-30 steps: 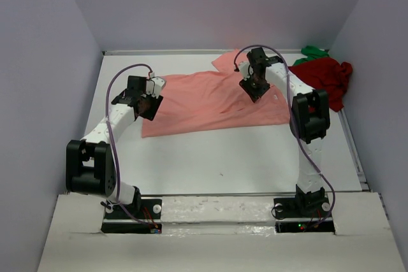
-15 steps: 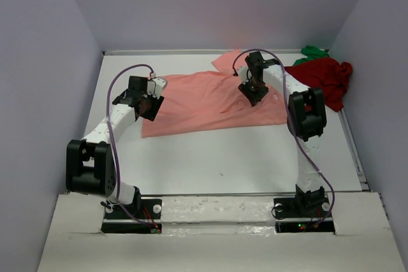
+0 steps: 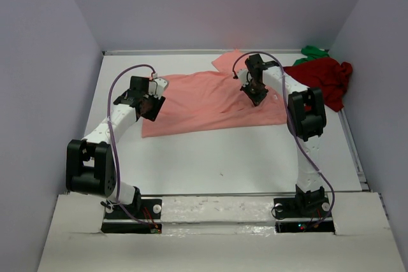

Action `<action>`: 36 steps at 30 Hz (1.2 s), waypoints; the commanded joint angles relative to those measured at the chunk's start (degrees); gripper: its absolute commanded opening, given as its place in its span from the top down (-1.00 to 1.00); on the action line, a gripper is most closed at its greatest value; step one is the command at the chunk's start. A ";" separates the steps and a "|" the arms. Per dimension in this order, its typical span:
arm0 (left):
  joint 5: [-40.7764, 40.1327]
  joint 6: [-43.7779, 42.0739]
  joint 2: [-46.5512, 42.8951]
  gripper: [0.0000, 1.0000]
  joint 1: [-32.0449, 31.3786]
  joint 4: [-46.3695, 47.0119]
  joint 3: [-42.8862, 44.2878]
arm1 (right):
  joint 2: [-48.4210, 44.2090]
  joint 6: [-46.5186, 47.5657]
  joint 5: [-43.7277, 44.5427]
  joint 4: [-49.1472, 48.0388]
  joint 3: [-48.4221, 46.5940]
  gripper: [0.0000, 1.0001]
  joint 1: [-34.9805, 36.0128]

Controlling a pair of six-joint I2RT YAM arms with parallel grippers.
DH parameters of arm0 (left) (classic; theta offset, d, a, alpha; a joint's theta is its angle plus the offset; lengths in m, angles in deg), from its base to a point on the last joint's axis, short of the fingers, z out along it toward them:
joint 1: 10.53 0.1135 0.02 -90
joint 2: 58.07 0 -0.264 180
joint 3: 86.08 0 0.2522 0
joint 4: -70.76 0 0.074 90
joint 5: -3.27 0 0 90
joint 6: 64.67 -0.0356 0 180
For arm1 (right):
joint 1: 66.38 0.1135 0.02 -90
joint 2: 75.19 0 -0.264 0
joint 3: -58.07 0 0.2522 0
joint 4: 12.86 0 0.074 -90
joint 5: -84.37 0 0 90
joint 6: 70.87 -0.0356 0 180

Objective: Fold and stack the t-shirts
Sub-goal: Fold the tshirt

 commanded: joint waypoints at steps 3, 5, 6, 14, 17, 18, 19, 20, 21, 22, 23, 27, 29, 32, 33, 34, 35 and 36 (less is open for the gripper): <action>-0.53 -0.27 -1.50 -0.16 -0.46 0.13 -0.50 | -1.33 0.11 0.07 -0.50 -0.79 1.00 -0.10; -0.70 -0.27 -1.50 -0.16 -0.55 0.05 -0.50 | -1.77 0.20 0.16 -0.41 -1.14 1.00 -0.10; -0.70 -0.27 -1.42 -0.16 -0.63 0.13 -0.50 | -2.03 0.29 0.16 -0.23 -1.67 1.00 -0.10; -0.79 -0.27 -1.33 -0.16 -1.16 0.05 -0.59 | -5.37 0.90 -0.71 -0.41 -4.48 1.00 -0.10; -0.79 -0.18 -1.33 -0.16 -1.16 0.05 -0.68 | -7.30 1.08 -2.38 -1.63 -4.31 1.00 -0.10; -0.79 -0.27 -1.41 -0.16 -1.25 0.05 -0.68 | -7.74 1.08 -2.91 -1.81 -4.22 1.00 -0.10; -0.88 -0.27 -1.41 -0.16 -1.16 0.05 -0.68 | -8.36 0.99 -3.44 -1.99 -4.31 1.00 -0.10; -0.79 -0.27 -1.24 -0.16 -1.34 -0.04 -0.68 | -8.63 0.99 -3.70 -1.99 -4.57 1.00 -0.10; -0.79 -0.35 -1.24 -0.16 -1.34 0.04 -0.68 | -8.71 0.99 -3.97 -1.99 -4.66 1.00 -0.10; -0.88 -0.27 -1.24 -0.16 -1.42 -0.04 -0.59 | -8.89 0.90 -4.06 -1.99 -4.75 1.00 -0.10; -0.96 -0.35 -1.15 -0.16 -1.43 -0.04 -0.50 | -9.07 0.99 -4.32 -1.99 -4.75 1.00 -0.10; -1.14 -0.35 -0.89 -0.16 -1.69 -0.13 -0.59 | -9.42 1.52 -4.76 -2.08 -4.22 1.00 -0.10; -1.14 -0.35 -0.71 -0.16 -1.78 -0.13 -0.59 | -9.42 1.69 -4.94 -2.08 -4.04 1.00 -0.10; -1.32 -0.35 -0.89 -0.16 -1.95 -0.22 -0.76 | -9.42 1.87 -5.29 -2.17 -3.96 1.00 -0.10; -1.23 -0.44 -0.89 -0.16 -1.95 -0.31 -0.76 | -9.42 1.87 -5.37 -2.17 -3.96 1.00 -0.10; -1.23 -0.44 -0.89 -0.16 -1.95 -0.22 -0.76 | -9.33 1.87 -5.46 -2.17 -3.96 1.00 -0.10; -1.23 -0.44 -0.89 -0.16 -2.04 -0.31 -0.85 | -9.33 1.87 -5.29 -2.17 -3.87 1.00 -0.10; -1.32 -0.44 -0.80 -0.16 -2.04 -0.31 -0.85 | -9.33 1.78 -5.11 -2.08 -3.78 1.00 -0.10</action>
